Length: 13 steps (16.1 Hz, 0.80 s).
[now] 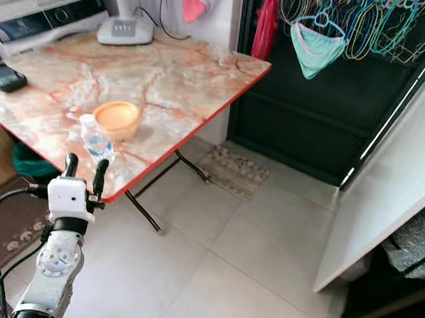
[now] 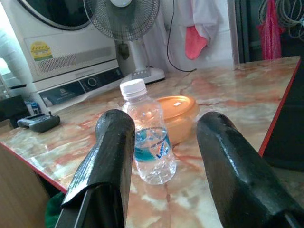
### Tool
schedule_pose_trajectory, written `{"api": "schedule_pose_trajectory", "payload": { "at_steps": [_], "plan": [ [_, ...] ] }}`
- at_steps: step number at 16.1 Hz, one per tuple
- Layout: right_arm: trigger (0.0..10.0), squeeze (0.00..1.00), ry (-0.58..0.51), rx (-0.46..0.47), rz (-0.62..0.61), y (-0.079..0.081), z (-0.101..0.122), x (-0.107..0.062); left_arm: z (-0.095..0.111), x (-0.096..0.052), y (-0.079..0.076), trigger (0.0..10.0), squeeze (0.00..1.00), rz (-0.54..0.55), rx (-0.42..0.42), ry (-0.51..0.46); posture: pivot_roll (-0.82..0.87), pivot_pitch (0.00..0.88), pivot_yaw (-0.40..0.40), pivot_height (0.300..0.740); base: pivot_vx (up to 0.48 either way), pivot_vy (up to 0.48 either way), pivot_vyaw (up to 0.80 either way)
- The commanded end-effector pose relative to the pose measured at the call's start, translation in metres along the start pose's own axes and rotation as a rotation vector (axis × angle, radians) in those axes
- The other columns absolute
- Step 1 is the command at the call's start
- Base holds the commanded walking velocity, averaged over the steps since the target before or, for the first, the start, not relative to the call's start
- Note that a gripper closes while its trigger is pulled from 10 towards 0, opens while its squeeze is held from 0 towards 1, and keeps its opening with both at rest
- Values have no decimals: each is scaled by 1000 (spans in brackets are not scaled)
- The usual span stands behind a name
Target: Restocking fridge
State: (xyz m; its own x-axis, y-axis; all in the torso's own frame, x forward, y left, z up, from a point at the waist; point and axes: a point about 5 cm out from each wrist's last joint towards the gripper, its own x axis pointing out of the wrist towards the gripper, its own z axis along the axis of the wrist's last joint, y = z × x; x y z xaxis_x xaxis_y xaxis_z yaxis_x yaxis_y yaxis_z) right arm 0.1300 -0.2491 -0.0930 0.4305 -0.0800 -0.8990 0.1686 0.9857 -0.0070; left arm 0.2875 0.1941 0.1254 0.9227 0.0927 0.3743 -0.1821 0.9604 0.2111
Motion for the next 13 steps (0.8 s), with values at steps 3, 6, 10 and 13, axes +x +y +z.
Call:
{"api": "schedule_pose_trajectory", "payload": {
  "at_steps": [3, 6, 10, 13],
  "plan": [
    [10000, 0, 18, -51, 11, -3, -5, -1, 14, -2, 14, 10000, 0, 32, 6, 12, 96, 110, -37, 740, 0, 0, 196],
    [10000, 0, 14, -32, 21, -2, -8, -2, 28, 7, 14, 10000, 0, 3, 9, 2, 87, 103, -27, 740, 0, 0, 533],
    [10000, 0, 32, -27, 29, 0, -12, -2, 33, 13, 7, 10000, 0, -16, -39, 28, 88, 92, -20, 740, 0, 0, 0],
    [10000, 0, 28, -23, 32, 2, -12, -2, 39, 14, 4, 10000, 0, -20, -71, 38, 95, 80, -11, 740, 0, 0, 208]
  ]
}}
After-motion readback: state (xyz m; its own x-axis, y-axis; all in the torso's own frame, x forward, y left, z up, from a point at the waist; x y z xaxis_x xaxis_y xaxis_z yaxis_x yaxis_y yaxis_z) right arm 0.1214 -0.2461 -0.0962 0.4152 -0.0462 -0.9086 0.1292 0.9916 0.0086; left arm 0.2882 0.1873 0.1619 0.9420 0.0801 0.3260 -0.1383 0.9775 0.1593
